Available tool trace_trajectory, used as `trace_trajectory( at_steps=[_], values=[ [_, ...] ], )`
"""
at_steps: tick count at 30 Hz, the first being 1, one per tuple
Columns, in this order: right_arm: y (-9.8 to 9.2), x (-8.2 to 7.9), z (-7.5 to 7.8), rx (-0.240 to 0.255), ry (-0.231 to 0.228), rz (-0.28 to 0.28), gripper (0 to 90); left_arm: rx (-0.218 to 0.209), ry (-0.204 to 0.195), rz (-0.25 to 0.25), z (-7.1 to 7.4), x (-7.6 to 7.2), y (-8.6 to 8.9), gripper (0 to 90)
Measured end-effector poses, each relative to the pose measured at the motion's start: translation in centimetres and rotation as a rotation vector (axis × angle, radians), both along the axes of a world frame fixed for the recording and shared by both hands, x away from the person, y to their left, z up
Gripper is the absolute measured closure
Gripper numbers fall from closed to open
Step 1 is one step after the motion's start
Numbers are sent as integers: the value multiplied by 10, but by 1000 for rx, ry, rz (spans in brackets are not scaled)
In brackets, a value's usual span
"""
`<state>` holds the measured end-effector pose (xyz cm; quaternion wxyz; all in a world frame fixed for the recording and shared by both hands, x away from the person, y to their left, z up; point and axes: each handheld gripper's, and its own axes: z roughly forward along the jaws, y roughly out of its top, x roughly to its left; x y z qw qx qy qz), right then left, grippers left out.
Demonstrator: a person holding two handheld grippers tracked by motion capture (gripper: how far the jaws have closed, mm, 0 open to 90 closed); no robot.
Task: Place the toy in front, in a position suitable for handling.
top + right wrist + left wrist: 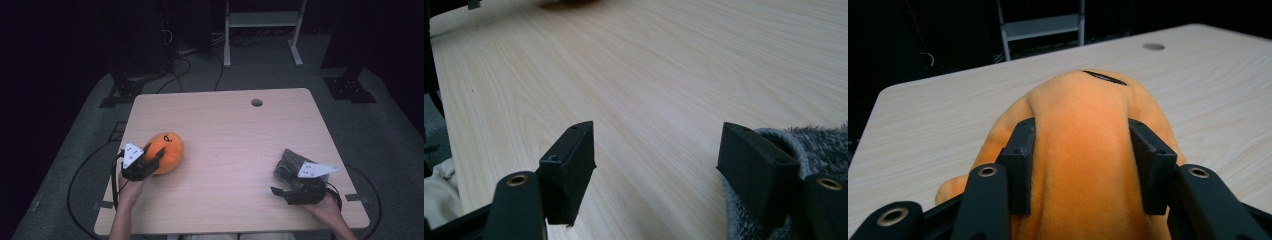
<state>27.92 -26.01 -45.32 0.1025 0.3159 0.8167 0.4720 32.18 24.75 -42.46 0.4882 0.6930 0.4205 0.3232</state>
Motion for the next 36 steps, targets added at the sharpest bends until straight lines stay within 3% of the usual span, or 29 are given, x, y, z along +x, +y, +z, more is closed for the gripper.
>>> trace_trajectory(
  at_steps=[5,8,23,36],
  values=[
    [0,0,-1,-4,3,1,296,3,-16,-17,5,-2,-4,523],
    [-1,0,0,3,0,-2,296,-21,-20,-42,9,-3,-11,523],
    [-1,-1,0,-1,-1,-1,297,-18,-46,-149,21,-10,-44,522],
    [-2,0,0,-2,-1,-5,296,5,-46,-302,23,-20,-94,520]
  ],
)
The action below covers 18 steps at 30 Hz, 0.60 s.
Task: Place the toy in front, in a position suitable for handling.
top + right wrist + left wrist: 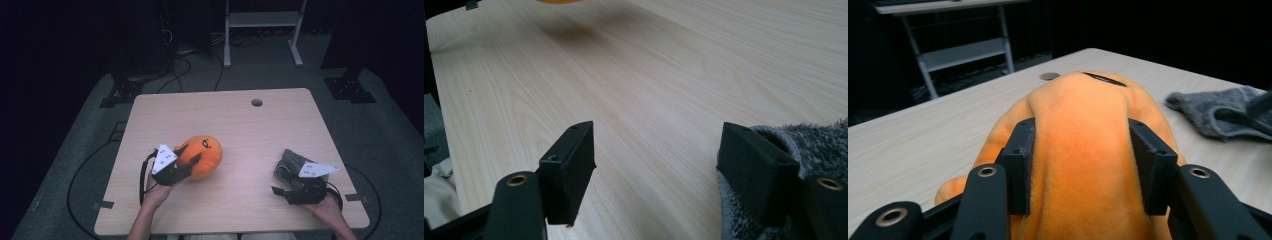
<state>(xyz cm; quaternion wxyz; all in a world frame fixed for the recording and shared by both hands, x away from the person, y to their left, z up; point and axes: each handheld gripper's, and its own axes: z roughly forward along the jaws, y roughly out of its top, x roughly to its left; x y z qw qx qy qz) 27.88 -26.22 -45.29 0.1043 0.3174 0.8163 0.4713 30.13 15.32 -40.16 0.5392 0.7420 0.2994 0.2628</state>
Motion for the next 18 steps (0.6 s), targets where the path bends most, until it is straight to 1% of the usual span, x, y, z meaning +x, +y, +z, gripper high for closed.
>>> trace_trajectory(
  at_steps=[1,2,3,5,7,9,10,12,13,14,15,16,18],
  values=[
    [0,0,0,0,-3,0,296,3,2,-13,-1,-1,-3,520],
    [0,0,0,2,-4,-1,296,-3,8,-23,-2,-1,-7,520],
    [0,0,0,2,-4,-1,296,-3,8,-23,-2,-1,-7,520],
    [-1,1,0,2,-1,-2,296,7,18,-63,-5,-2,-18,519],
    [0,1,0,-1,1,-2,296,8,24,-84,-7,-2,-25,518],
    [0,0,0,-1,-1,-1,296,8,28,-91,-8,-2,-28,518],
    [-1,1,0,4,-2,-3,296,10,32,-104,-9,-3,-34,518],
    [-1,1,0,6,3,-9,296,21,38,-116,-11,-3,-39,518],
    [-1,1,0,6,3,-9,296,21,38,-116,-11,-3,-39,518],
    [-2,1,0,7,2,-10,296,29,38,-129,-13,-4,-44,518],
    [-2,1,0,7,2,-10,296,29,38,-129,-13,-4,-44,518],
    [-2,1,0,7,0,-12,296,31,41,-142,-15,-4,-49,517],
    [-3,1,0,15,1,-19,296,31,45,-158,-16,-5,-53,517]
  ],
)
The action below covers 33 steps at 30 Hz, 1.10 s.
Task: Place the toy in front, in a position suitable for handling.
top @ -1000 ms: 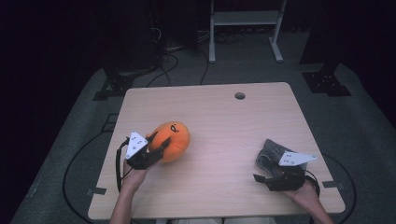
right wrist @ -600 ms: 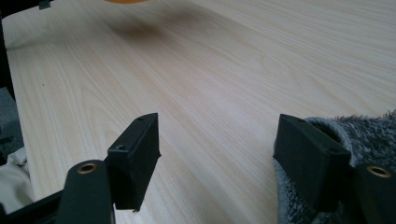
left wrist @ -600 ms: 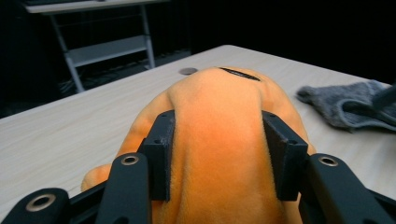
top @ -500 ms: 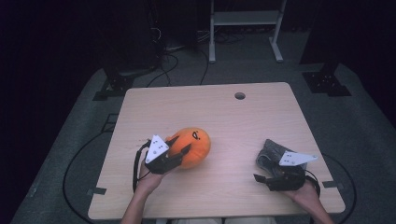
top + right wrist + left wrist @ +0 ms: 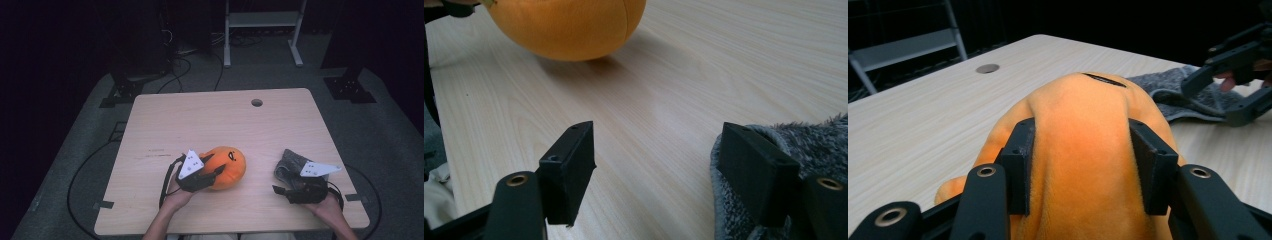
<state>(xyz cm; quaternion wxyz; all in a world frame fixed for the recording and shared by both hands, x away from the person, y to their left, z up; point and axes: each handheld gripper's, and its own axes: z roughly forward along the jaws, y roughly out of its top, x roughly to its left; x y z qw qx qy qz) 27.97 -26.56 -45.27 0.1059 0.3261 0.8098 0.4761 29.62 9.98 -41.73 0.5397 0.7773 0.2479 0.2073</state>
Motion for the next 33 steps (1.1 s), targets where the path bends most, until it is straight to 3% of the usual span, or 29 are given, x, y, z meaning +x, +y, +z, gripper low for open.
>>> trace_trajectory(
  at_steps=[9,16,20,21,23,25,27,33],
  values=[
    [-6,3,1,22,-1,-30,297,28,26,-54,-10,-1,-20,513],
    [-10,4,2,25,-7,-44,297,72,28,-90,-17,0,-37,510],
    [-12,3,3,22,-17,-50,297,71,25,-99,-19,0,-38,500],
    [-13,3,4,21,-18,-53,297,70,26,-98,-19,0,-38,482],
    [-14,4,4,23,-20,-57,297,64,31,-91,-18,0,-38,361],
    [-17,6,5,30,-20,-68,297,25,46,-97,-12,0,-34,244],
    [-17,7,5,31,-20,-71,297,14,54,-106,-9,0,-32,170],
    [-17,9,4,33,-18,-73,299,18,34,-74,-1,-2,-20,123]
  ],
)
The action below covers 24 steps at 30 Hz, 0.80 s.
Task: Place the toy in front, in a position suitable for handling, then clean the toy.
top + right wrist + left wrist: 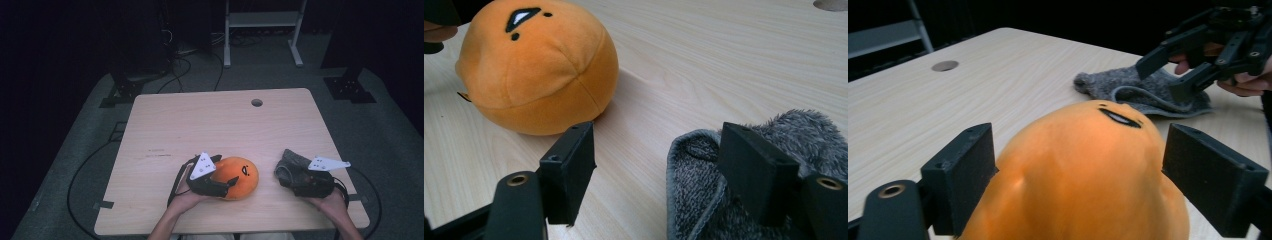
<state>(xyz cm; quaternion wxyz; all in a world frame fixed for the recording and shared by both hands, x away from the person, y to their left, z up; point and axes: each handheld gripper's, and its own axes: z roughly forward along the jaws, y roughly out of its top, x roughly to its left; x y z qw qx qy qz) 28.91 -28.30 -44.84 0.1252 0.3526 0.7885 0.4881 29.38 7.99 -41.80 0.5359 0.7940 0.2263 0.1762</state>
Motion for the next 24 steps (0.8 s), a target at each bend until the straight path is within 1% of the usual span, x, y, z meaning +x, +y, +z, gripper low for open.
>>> trace_trajectory(
  at_steps=[3,6,10,13,14,15,16,17,18,20,21,24],
  values=[
    [1,-2,2,1,-22,-2,303,13,-10,6,1,0,3,122],
    [0,0,3,-13,-33,-14,303,5,-18,10,3,0,6,122],
    [-1,5,4,-13,-31,-31,303,1,-20,13,3,0,9,122],
    [-3,12,4,-17,-29,-57,304,11,-18,10,1,2,10,120],
    [-3,12,4,-17,-29,-57,304,11,-18,10,1,2,10,119],
    [-3,16,5,-27,-25,-69,304,15,-17,8,1,2,11,119],
    [-3,16,5,-27,-25,-69,304,15,-17,8,1,2,11,119],
    [-3,19,4,-38,-29,-75,304,17,-18,8,1,2,11,119],
    [-5,22,4,-35,-17,-90,311,19,-17,9,1,3,12,119],
    [-6,24,3,-42,-12,-97,324,21,-16,10,0,3,13,118],
    [-9,27,3,-49,15,-108,347,28,-14,11,-1,3,14,118],
    [-12,30,4,-39,21,-119,347,31,-10,13,-2,4,15,117]
  ],
)
